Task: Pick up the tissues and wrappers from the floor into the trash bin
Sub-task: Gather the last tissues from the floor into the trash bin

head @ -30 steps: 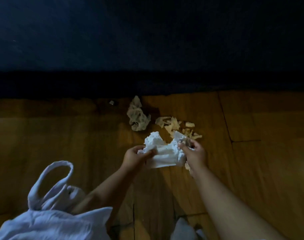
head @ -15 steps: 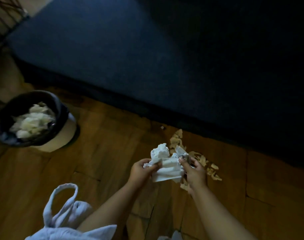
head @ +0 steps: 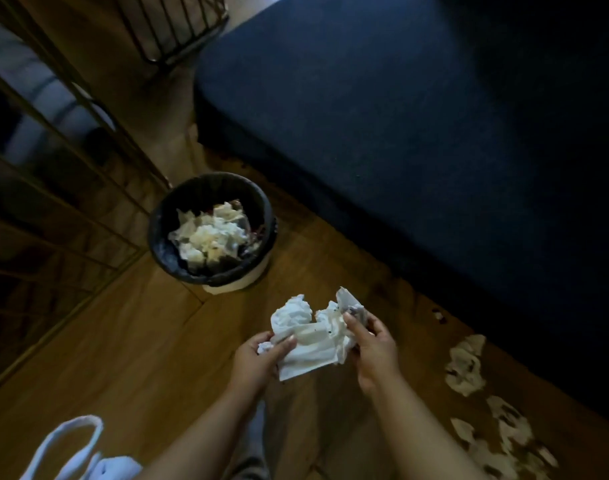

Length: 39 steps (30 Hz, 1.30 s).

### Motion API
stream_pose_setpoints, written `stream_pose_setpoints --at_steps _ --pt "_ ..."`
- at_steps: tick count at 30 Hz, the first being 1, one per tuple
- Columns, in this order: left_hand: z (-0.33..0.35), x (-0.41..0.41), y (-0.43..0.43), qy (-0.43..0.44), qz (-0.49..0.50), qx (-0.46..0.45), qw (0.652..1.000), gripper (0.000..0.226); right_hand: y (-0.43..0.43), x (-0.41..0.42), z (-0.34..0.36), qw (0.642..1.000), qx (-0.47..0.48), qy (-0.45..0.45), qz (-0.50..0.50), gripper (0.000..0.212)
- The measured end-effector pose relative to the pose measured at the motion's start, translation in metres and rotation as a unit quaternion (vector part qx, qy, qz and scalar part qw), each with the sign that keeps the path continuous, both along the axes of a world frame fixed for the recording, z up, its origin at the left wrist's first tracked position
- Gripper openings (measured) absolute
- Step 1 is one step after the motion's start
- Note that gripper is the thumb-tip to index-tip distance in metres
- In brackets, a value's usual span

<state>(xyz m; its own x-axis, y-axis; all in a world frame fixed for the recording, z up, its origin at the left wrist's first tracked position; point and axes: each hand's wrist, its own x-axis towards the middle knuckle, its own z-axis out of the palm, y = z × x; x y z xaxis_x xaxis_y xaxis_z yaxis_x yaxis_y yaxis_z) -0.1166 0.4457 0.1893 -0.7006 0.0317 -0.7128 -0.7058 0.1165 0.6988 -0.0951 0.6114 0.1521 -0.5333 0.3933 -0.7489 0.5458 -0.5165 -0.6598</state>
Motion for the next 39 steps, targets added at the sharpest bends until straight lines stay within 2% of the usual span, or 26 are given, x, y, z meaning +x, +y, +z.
stream_pose_setpoints --at_steps 2,3,6,9,14,19,22,25,28,30,33,36,39 --pt "-0.005 -0.036 -0.031 -0.001 0.023 0.007 1.000 0.008 -0.033 -0.042 -0.002 0.999 -0.028 0.013 0.031 0.031" --pt "-0.009 -0.055 -0.046 0.000 0.041 0.007 0.999 0.009 -0.048 -0.063 -0.003 0.998 -0.040 0.019 0.043 0.031" --pt "-0.017 -0.109 -0.079 0.015 0.098 0.008 0.995 0.020 -0.084 -0.122 -0.009 0.996 -0.052 0.033 0.068 0.036" --pt "-0.028 -0.154 -0.106 0.049 0.114 -0.007 0.992 0.051 -0.109 -0.174 -0.017 0.994 -0.058 0.039 0.087 0.036" --pt "-0.052 -0.211 -0.131 0.040 0.136 -0.041 0.989 0.054 -0.138 -0.239 -0.033 0.992 -0.011 0.025 0.121 0.040" --pt "-0.083 -0.243 -0.142 0.014 0.124 -0.035 0.992 0.052 -0.157 -0.272 -0.044 0.993 -0.010 0.014 0.116 0.044" --pt "-0.096 -0.250 -0.148 -0.024 0.062 -0.042 0.997 0.067 -0.161 -0.275 -0.045 0.992 -0.001 -0.004 0.127 0.047" --pt "-0.097 -0.249 -0.149 -0.054 0.070 -0.009 0.996 0.067 -0.159 -0.268 -0.044 0.991 0.009 -0.013 0.133 0.039" --pt "-0.090 -0.241 -0.144 -0.010 0.072 -0.038 0.997 0.057 -0.151 -0.252 -0.047 0.994 0.033 -0.015 0.104 0.029" --pt "-0.090 -0.228 -0.138 0.060 0.059 -0.101 0.991 0.046 -0.141 -0.236 -0.051 0.994 0.055 -0.019 0.088 0.027" --pt "-0.091 -0.194 -0.126 0.151 0.031 -0.109 0.982 0.028 -0.124 -0.206 -0.058 0.991 0.099 -0.029 0.081 0.027" --pt "-0.108 -0.152 -0.114 0.161 -0.042 -0.094 0.981 0.015 -0.110 -0.171 -0.077 0.987 0.126 -0.056 0.082 0.025" --pt "-0.145 -0.117 -0.103 0.130 -0.105 -0.095 0.981 0.015 -0.101 -0.141 -0.111 0.979 0.153 -0.082 0.105 0.023"
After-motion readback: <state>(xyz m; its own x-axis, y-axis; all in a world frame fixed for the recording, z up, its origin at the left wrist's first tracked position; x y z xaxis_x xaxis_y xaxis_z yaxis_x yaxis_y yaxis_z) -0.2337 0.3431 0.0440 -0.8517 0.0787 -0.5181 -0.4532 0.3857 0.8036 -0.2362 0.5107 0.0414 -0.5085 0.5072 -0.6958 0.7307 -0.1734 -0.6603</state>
